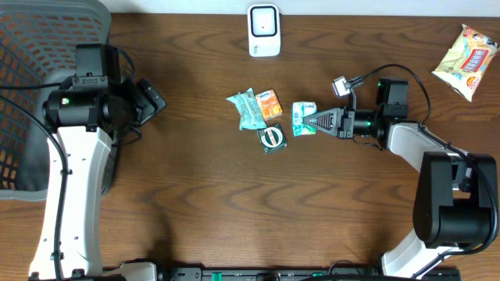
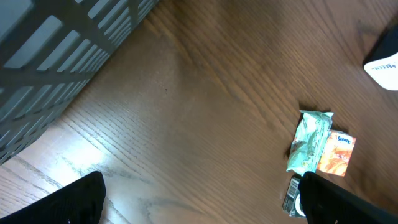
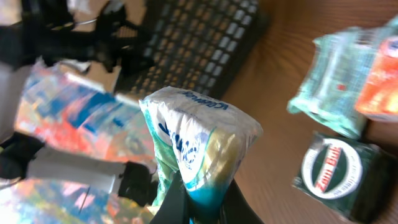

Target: Scan the item barcode

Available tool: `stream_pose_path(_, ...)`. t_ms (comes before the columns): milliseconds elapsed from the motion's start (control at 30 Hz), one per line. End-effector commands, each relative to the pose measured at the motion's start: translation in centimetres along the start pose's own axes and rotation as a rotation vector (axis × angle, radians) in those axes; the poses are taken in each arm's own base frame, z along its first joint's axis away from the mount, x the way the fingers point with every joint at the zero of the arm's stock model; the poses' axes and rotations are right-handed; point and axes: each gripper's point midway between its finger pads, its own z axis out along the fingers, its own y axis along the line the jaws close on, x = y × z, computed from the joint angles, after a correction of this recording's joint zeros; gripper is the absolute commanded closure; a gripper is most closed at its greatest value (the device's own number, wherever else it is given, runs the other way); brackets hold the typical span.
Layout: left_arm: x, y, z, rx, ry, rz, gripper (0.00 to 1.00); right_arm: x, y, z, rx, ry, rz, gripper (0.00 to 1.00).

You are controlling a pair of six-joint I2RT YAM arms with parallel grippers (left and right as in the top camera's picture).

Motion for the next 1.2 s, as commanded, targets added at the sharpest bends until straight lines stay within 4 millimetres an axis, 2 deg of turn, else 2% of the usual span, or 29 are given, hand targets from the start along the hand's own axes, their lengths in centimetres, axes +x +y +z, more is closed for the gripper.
stream_pose_path(0, -0.2, 0.3, 0.0, -0.013, -0.008, -0.006, 0.02, 0.3, -2.8, 0.9, 0.175, -0.003, 0.099, 0.99)
stream_pose_path(233, -0.2, 0.3, 0.0, -0.013, -0.008, -0.006, 0.02, 1.3, -6.9, 2.9, 0.466, 0.028, 0.098, 0.99)
stream_pose_path(333, -0.2, 0.3, 0.0, -0.013, -0.008, -0.006, 0.02, 1.4, -7.9, 2.6, 0.629, 0.062, 0.072, 0.98)
stream_pose_path(467, -0.2, 0.3, 0.0, -0.013, -0.008, -0.006, 0.02, 0.2, -8.2, 0.7, 0.927, 0.164, 0.016, 0.99)
stream_pose_path(600, -0.2, 0.3, 0.0, -0.013, -0.008, -0.006, 0.02, -2.8, -6.8, -0.6, 1.149, 0.239, -0.118, 0.99)
stream_pose_path(700, -0.2, 0.3, 0.0, -0.013, -0.008, -0.006, 0.02, -5.9, -5.1, -0.6, 1.243, 0.233, -0.237, 0.99)
stream_pose_path(767, -0.2, 0.3, 0.0, -0.013, -0.008, -0.006, 0.02, -8.4, -3.8, -0.3, 1.284, 0.198, -0.324, 0.99)
stream_pose_path(933, -0.2, 0.3, 0.0, -0.013, -0.008, -0.006, 0.02, -13.4, -1.7, 1.1, 1.285, 0.136, -0.452, 0.99)
stream_pose_path(1033, -0.2, 0.3, 0.0, -0.013, -0.008, -0.006, 0.02, -15.6, -1.6, 2.2, 1.282, 0.147, -0.500, 0.99)
stream_pose_path(1167, -0.2, 0.3, 0.0, -0.013, -0.008, -0.006, 0.02, -18.0, -3.1, 3.1, 1.337, 0.203, -0.520, 0.99)
